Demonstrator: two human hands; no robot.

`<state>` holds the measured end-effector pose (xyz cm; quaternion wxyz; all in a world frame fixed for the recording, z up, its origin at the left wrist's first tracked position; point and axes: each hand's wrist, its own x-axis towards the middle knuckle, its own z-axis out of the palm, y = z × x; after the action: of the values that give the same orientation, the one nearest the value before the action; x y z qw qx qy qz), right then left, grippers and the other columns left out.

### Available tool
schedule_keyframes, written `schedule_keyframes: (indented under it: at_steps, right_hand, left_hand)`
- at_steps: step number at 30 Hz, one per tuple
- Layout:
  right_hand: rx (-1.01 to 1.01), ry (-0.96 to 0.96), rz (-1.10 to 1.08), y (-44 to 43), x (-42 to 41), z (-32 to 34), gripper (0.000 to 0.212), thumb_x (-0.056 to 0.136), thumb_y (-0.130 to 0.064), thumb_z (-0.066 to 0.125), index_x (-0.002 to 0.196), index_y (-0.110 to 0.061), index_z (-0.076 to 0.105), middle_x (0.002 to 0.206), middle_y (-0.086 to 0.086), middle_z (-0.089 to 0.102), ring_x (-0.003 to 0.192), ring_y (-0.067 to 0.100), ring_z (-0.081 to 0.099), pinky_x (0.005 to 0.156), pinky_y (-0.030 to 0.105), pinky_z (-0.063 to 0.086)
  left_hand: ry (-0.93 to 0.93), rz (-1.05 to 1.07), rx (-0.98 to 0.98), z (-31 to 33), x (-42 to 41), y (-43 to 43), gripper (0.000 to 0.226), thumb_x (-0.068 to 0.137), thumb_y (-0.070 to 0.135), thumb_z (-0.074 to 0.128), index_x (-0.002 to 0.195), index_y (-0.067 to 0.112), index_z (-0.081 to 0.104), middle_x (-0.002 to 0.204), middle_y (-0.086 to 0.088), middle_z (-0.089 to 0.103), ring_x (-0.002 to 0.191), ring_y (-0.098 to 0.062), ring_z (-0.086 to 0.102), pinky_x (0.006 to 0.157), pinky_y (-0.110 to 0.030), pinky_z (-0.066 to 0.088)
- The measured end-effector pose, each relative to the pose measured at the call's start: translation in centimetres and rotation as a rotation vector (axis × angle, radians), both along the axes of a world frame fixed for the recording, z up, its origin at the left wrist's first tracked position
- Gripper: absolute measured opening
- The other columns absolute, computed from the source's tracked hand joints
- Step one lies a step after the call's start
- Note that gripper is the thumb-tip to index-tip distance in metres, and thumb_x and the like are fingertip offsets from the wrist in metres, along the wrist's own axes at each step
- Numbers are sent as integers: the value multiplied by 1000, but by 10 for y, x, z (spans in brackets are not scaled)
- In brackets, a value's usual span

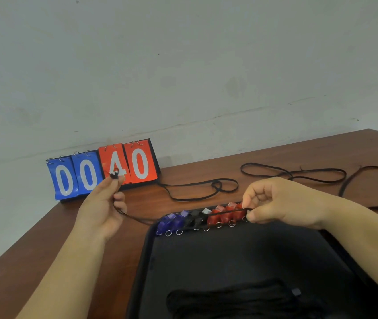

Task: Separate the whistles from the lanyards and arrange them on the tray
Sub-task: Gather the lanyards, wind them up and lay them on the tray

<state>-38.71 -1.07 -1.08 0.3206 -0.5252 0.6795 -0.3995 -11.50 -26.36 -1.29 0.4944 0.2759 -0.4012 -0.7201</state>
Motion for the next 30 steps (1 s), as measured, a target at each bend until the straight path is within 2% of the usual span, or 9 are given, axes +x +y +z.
schedule_keyframes:
  at_steps: [4,7,10,14,18,20,25,28,30]
  right_hand:
    - [-38,106,24,3,9,6,18,84,-11,81,96,-22,73,90,-4,77,84,11,74,79,21,58]
    - [-58,157,50,4,17,6,22,82,-16,84,96,-28,72,94,-8,75,86,10,74,84,24,59]
    - [-62,165,81,3,24,5,27,80,-19,85,98,-32,71,97,-12,73,83,9,73,79,24,58]
    - [-62,159,108,3,33,5,34,80,-19,85,104,-35,67,103,-14,71,83,10,74,80,29,61]
    - [-75,167,116,4,39,3,43,81,-19,86,113,-36,62,108,-13,70,85,9,75,84,32,62]
    - [-81,164,120,4,42,2,47,81,-18,85,115,-37,60,109,-14,69,85,9,76,83,31,62]
    - [-93,190,128,3,45,1,44,82,-19,84,113,-38,60,104,-11,73,83,6,75,82,29,61]
    - [-126,153,117,3,44,1,38,82,-14,84,107,-32,63,96,-19,72,79,8,75,76,22,58]
    - [-150,134,108,3,42,1,34,82,-11,84,104,-28,64,98,-14,72,79,10,75,75,22,57]
  left_hand:
    - [-291,-163,-307,10,-18,45,12,99,4,58,98,12,66,90,-3,76,52,-5,43,42,-14,35]
    - [-555,-239,-544,6,-32,78,16,95,3,65,91,15,74,75,-3,74,51,-9,45,47,-19,38]
    - [-670,-320,-681,1,-38,96,17,90,7,73,85,22,79,70,3,71,54,-7,52,52,-20,44]
    - [-692,-375,-747,-2,-44,106,9,88,7,76,88,16,77,70,5,71,58,-1,59,57,-13,46]
    - [-736,-386,-844,-3,-45,111,6,86,14,80,86,16,74,75,-4,74,66,-9,64,64,-19,52]
    - [-731,-386,-862,-3,-46,113,6,85,13,81,84,13,75,72,-1,73,64,-9,63,64,-18,52]
    - [-692,-429,-846,-4,-47,117,2,85,12,80,86,12,79,73,1,74,66,-6,66,67,-18,54]
    - [-682,-446,-828,-6,-46,115,7,85,9,79,90,14,79,75,1,74,69,-7,68,71,-20,55]
    - [-680,-445,-815,-7,-47,114,11,86,8,79,93,17,79,78,-1,75,71,-10,69,72,-22,56]
